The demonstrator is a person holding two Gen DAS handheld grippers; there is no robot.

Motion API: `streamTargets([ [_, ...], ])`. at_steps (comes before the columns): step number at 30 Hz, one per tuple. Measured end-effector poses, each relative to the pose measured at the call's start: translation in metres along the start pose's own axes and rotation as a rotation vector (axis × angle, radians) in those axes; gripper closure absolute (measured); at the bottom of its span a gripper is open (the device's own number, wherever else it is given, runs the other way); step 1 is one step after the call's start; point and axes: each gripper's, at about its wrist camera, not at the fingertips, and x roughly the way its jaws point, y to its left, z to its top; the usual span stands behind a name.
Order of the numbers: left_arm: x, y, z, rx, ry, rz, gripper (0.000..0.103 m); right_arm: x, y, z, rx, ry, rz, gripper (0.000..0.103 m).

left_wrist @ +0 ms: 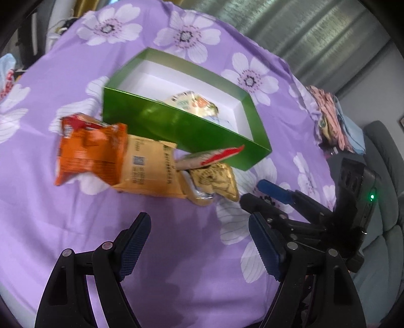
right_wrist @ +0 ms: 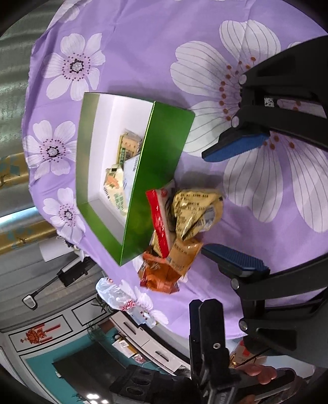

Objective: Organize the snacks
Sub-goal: 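Move both tools back toward the remaining snack packets, then close the left gripper on the gold foil packet while the right tool hovers beside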

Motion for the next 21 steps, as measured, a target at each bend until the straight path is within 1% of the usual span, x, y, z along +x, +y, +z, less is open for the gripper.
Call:
streamTargets([
  [4, 0.014, -0.003, 0.002, 0.002, 0.011, -0.047, 0.023, 0.006, -0.011, -0.003, 0.006, 0.023, -0.008, 0.036],
  [9, 0.03, -0.004, 0.005, -0.03, 0.008, -0.112, 0.023, 0.011, -0.018, -0.01, 0.011, 0.041, -0.009, 0.036],
  [15, 0.041, -0.004, 0.005, -0.032, -0.019, -0.151, 0.023, 0.022, -0.017, -0.017, -0.02, 0.07, -0.005, 0.036],
  [18, 0.047, -0.002, 0.005, -0.046, -0.012, -0.182, 0.023, 0.03, -0.014, -0.016, -0.051, 0.083, 0.009, 0.036],
  [21, 0.051, -0.004, 0.008, -0.043, -0.012, -0.189, 0.023, 0.04, -0.01, -0.014, -0.08, 0.102, 0.02, 0.036],
])
